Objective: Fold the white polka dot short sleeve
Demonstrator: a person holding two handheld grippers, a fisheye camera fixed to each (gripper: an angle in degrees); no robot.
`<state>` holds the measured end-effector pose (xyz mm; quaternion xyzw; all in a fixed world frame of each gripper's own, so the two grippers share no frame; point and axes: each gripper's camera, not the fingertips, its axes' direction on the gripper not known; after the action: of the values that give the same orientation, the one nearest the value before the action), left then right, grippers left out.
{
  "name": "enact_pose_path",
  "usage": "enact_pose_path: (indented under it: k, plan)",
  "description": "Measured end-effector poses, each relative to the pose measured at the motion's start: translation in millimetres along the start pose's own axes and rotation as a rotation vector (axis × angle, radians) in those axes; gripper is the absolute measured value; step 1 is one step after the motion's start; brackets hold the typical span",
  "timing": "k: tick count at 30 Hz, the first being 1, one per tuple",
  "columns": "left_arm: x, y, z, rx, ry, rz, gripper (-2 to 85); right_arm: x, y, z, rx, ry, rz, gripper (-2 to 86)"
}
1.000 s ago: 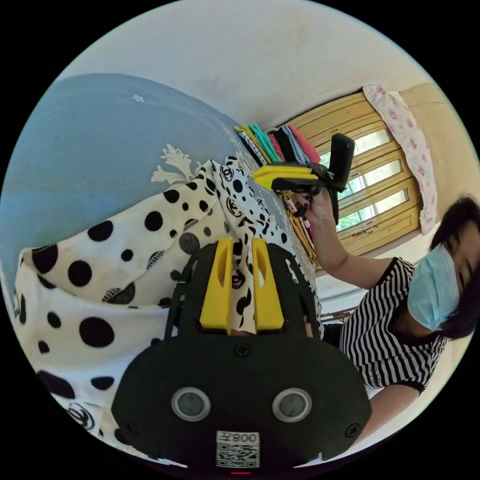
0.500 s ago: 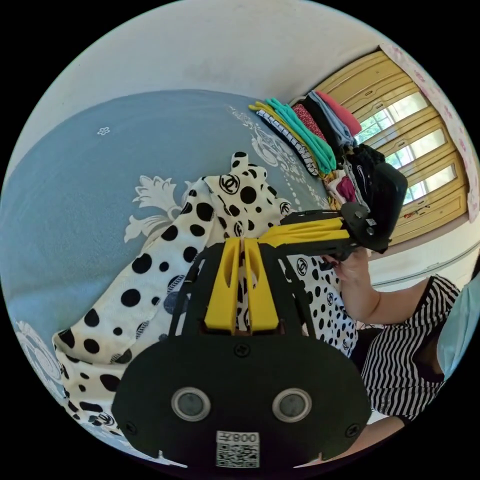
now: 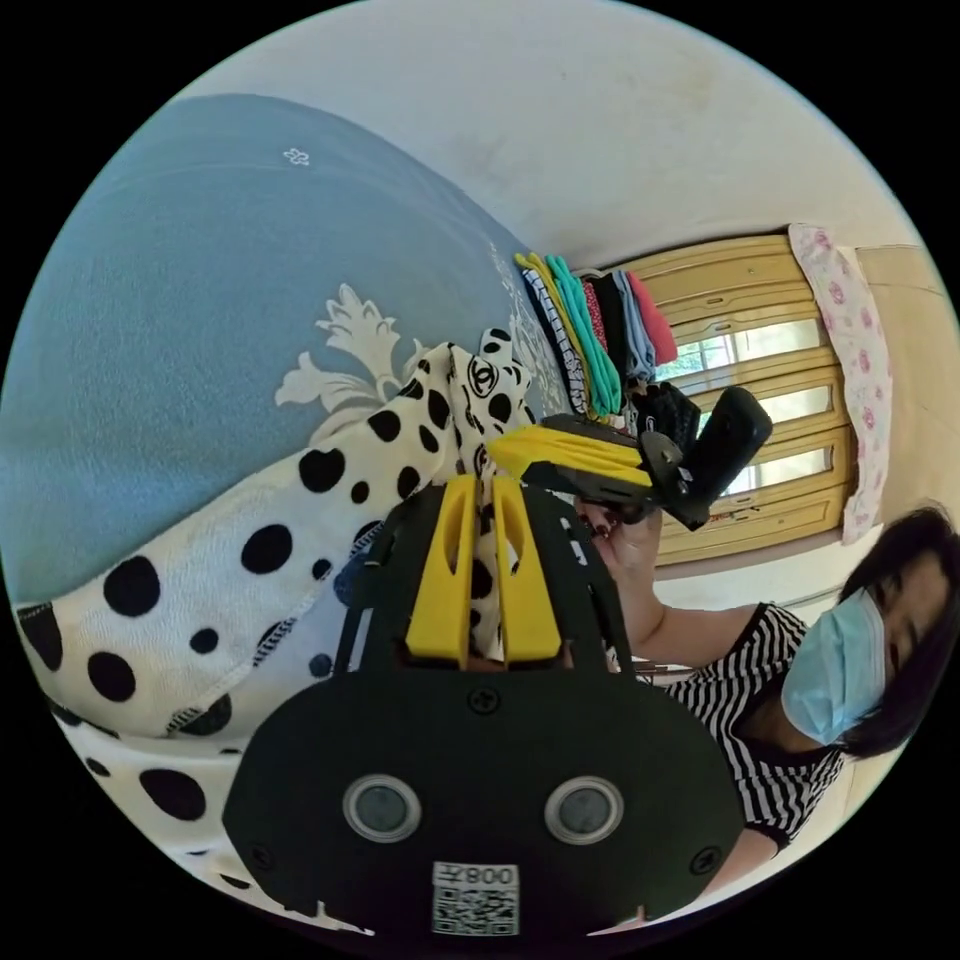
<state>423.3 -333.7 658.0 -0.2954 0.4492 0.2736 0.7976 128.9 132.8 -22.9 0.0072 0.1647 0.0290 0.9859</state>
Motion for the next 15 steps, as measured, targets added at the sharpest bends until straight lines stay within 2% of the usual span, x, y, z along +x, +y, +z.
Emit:
enact_pose_path:
  k: [2,7,15]
  plan:
    - [12,12,-14,0.045,-0.03,0.011,5.5,4,-6,12,-0.041,0.005,-0.002,0.1]
    - [49,53,-50,0.099,-0.146,0.114,7.3,8,-10,6,-0.004,-0.033,0.01,0.1]
    - [96,108,-54,-0.007,-0.54,0.249,8.6,-30,4,-6,0.023,-0.035,-0.182,0.2]
